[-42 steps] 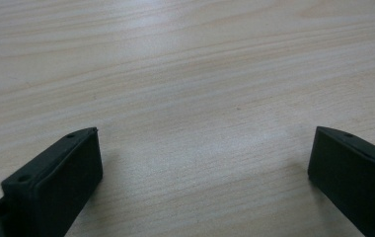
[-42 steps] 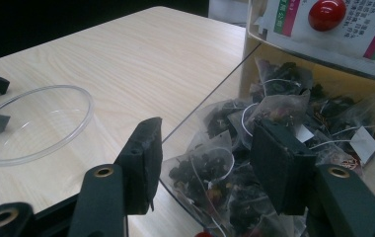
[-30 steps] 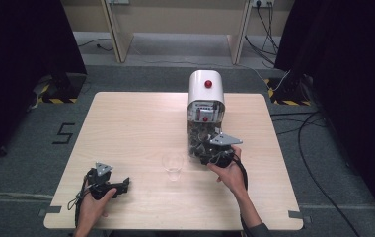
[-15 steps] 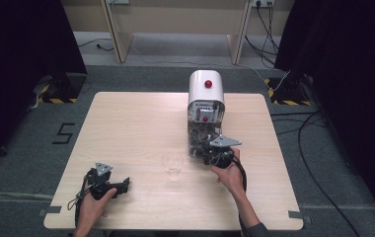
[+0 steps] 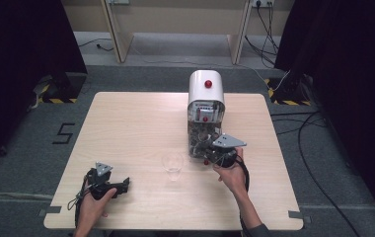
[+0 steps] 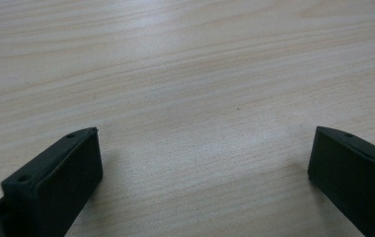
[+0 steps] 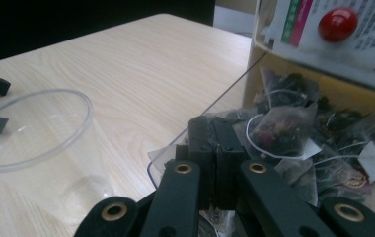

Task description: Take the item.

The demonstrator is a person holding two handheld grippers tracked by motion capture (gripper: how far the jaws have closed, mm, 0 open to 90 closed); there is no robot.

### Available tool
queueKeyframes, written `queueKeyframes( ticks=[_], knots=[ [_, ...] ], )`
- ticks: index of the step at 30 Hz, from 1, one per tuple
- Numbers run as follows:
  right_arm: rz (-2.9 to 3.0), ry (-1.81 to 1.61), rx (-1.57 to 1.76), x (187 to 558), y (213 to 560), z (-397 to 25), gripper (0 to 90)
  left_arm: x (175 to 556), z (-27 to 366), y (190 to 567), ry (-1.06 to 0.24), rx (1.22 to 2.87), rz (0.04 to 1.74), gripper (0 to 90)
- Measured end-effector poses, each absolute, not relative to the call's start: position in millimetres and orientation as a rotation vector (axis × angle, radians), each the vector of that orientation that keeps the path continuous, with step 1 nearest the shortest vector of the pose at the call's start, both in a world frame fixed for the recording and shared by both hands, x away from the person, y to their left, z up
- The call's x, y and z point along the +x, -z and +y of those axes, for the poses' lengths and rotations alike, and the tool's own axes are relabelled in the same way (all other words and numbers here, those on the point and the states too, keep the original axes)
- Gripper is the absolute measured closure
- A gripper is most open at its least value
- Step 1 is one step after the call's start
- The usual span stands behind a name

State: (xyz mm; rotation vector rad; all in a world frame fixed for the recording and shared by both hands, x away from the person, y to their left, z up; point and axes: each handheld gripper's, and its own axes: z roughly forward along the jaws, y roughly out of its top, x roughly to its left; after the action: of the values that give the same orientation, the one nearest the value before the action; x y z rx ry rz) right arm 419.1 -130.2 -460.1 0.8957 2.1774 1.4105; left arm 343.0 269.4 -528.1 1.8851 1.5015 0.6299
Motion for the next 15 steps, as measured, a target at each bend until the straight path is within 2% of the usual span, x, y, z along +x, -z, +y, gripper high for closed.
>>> queueKeyframes(
  ticks=[15],
  knots=[
    [2.101,-1.461,0.851,411.6,441.9,-135.5,89.8,343.0,269.5,528.0,-0.629,1.888,1.501,0.0]
  ],
)
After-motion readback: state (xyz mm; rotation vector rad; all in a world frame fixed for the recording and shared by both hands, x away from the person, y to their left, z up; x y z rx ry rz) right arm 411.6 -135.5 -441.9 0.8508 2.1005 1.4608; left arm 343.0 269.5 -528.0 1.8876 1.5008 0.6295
